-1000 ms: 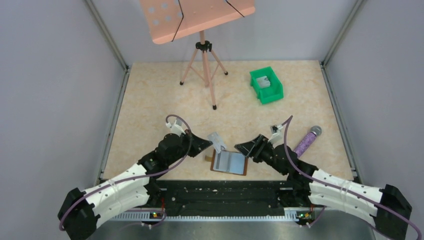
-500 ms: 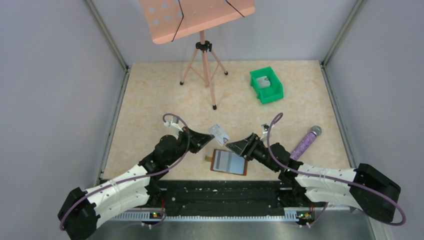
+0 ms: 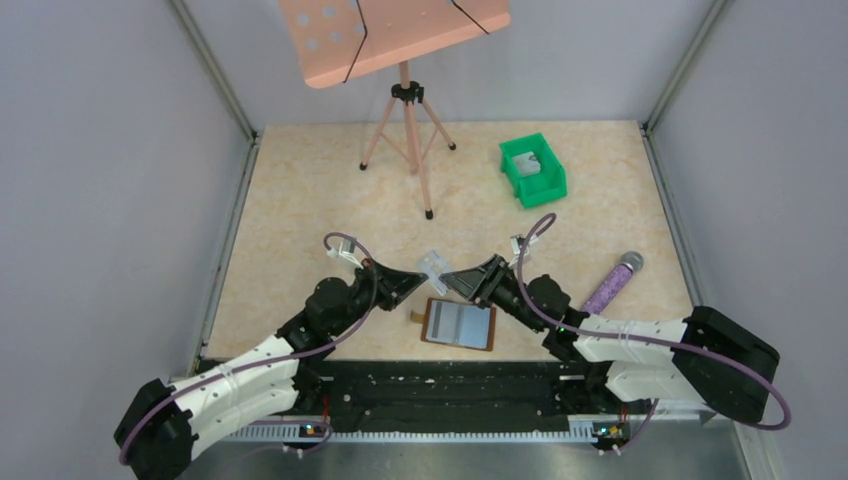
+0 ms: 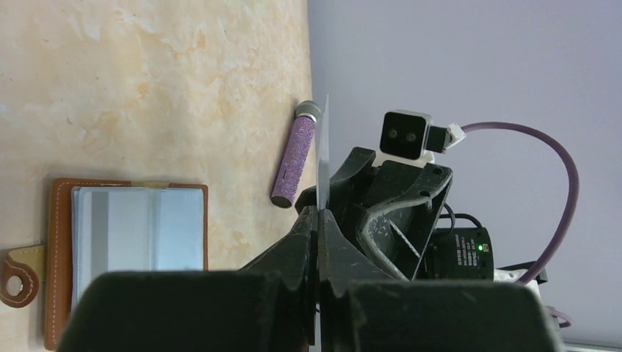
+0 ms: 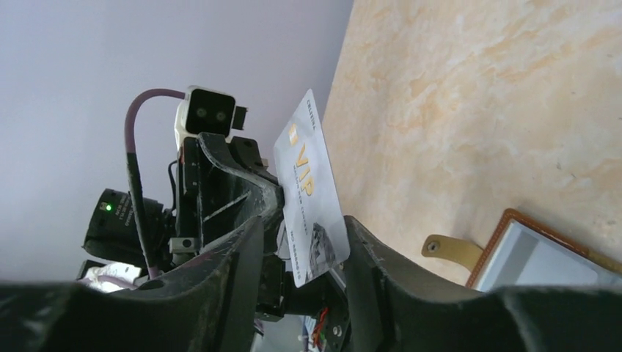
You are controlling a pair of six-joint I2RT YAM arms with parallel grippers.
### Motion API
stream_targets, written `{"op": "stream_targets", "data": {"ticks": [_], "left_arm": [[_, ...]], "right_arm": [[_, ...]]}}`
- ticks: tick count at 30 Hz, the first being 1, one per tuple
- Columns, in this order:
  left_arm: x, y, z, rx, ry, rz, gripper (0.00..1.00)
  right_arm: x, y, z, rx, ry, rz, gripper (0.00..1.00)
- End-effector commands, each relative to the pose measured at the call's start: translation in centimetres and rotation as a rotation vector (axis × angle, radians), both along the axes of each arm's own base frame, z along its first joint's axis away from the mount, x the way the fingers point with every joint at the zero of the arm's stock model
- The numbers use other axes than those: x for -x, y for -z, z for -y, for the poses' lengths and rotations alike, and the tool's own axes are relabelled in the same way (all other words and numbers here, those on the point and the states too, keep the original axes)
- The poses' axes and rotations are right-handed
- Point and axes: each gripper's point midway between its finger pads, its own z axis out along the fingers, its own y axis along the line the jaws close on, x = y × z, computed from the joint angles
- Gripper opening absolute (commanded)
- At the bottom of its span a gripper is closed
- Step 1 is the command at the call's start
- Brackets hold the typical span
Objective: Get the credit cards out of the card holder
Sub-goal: Place the credit card in the storage box.
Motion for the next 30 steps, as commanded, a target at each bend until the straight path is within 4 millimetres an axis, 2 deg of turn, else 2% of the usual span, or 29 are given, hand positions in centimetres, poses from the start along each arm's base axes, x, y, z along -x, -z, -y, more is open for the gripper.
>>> {"op": "stream_targets", "data": {"ticks": [1,4,5,6,10,11,15,20,25,30], "left_arm": [[0.5,-2.1,0.1,0.068,0.022,0.065,0.0],[0.8,-1.9,0.2,0.06,0.037,0.061,0.0],[0.9,-1.7,0.2,0.052,0.044,0.054,0.02],[1.0,-1.5,0.2,0.041,0.051,0.05,0.07],[1.9,-0.5,0.3,-0.051,0.103,0.054,0.5],[2.1,-0.3,0.1,-0.074,0.111,0.061,0.55],[3.0,-1.4,0.1,-0.11,0.162,0.155,0.71],[3.8,-2.5,0.9,-0.194,0.264,0.225,0.74],[3.9,-2.7,1.3,-0.238,0.305,0.253,0.74],[4.1,-2.8,1.9,-0.234,0.344,0.254,0.72]], "right_arm": [[-0.4,-4.0,-1.5,-0.083,-0.025,0.083,0.37],[-0.5,-4.2,-1.4,-0.094,-0.019,0.091,0.12],[-0.6,-4.0,-1.2,-0.085,-0.011,0.097,0.03],[-0.7,-3.9,-0.9,-0.068,-0.01,0.105,0.0],[-1.2,-3.9,0.6,0.041,-0.061,0.172,0.0],[-1.4,-4.2,1.1,0.062,-0.08,0.194,0.0],[0.6,-3.8,1.3,0.153,-0.29,0.24,0.0],[4.5,-3.5,1.3,0.148,-0.502,0.255,0.0],[6.4,-3.9,1.7,0.12,-0.577,0.267,0.0],[7.5,-3.7,1.7,0.106,-0.645,0.245,0.0]]}}
